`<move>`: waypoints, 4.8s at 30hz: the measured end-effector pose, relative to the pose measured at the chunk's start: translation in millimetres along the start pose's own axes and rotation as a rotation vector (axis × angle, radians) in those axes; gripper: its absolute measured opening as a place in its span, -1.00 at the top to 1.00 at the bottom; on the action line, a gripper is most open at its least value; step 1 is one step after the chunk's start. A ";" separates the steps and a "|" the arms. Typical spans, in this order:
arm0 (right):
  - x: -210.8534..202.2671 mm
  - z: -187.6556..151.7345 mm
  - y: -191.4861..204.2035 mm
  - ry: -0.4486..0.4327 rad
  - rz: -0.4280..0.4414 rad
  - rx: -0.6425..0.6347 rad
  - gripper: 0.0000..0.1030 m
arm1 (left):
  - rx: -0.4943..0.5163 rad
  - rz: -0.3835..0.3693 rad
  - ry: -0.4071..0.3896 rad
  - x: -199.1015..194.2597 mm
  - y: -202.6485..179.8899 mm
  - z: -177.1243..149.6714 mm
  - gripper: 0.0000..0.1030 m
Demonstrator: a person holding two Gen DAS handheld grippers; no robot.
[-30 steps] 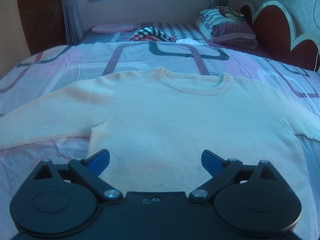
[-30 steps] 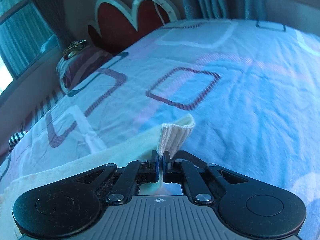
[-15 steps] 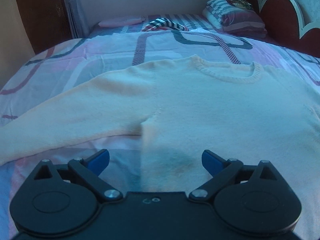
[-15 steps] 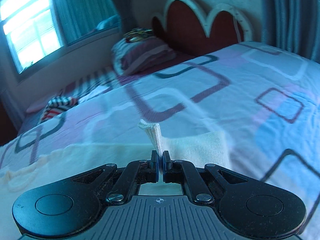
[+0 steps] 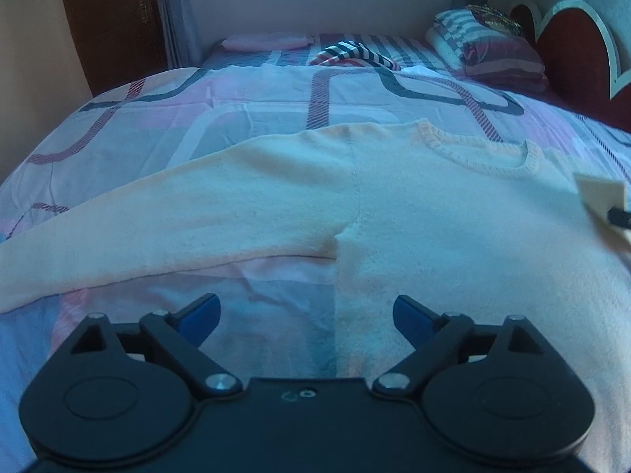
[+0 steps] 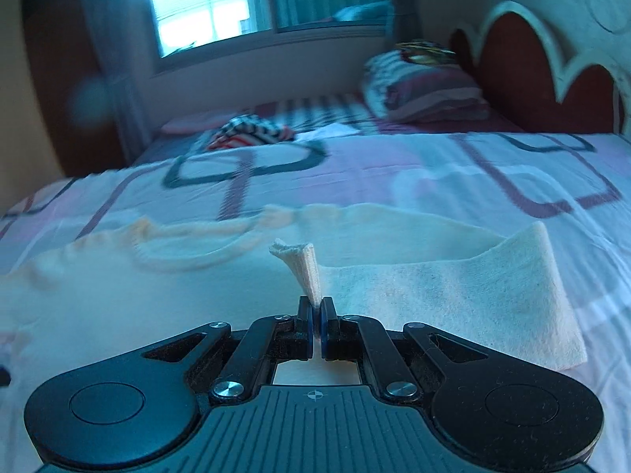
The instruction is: Fold small clothes
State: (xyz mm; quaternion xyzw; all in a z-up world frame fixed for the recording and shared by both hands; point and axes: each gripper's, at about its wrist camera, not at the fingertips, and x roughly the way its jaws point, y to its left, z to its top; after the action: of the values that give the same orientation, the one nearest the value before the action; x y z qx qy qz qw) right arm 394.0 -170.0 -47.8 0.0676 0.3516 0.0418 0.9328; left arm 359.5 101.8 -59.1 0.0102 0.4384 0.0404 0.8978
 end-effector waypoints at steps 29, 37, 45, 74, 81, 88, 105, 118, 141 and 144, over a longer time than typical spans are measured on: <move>-52.1 -14.4 -88.9 -0.108 -0.092 0.183 0.40 | -0.115 -0.403 0.066 60.4 -141.6 41.6 0.17; -72.3 -28.7 -163.9 -0.071 -0.160 0.382 0.42 | -0.147 -0.373 -0.038 44.9 -129.2 56.6 0.93; -59.2 -25.5 -146.5 -0.049 -0.105 0.364 0.42 | -0.150 -0.275 -0.091 33.5 -81.9 60.4 0.93; -3.5 -16.3 -92.2 0.091 -0.004 0.184 0.72 | -0.231 -0.093 -0.067 54.0 -26.2 31.5 0.44; -1.8 2.5 -56.5 0.033 0.134 0.093 0.72 | -0.019 -0.109 -0.154 41.8 -95.0 46.1 -0.17; 29.9 2.8 -42.9 0.062 0.146 0.016 0.72 | -0.025 -0.058 -0.104 71.2 -84.8 43.8 -0.20; 95.2 73.0 -123.5 0.108 0.025 0.170 0.92 | 0.005 -0.035 -0.080 82.7 -70.4 60.3 -0.21; 64.8 55.9 -99.6 0.134 -0.003 0.064 0.91 | 0.066 -0.049 -0.073 69.2 -97.2 56.0 -0.27; 1.2 0.1 -74.3 0.142 0.016 -0.035 0.91 | 0.104 -0.011 -0.055 41.1 -85.8 28.9 -0.39; -4.3 -4.4 -70.1 0.117 0.029 -0.050 0.91 | 0.083 -0.027 -0.037 47.9 -79.9 23.0 -0.48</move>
State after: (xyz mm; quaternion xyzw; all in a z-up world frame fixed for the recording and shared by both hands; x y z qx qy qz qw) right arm 390.0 -239.3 -59.2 0.0468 0.4033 0.0679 0.9113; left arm 412.0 26.5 -86.8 0.0424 0.4232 0.0096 0.9050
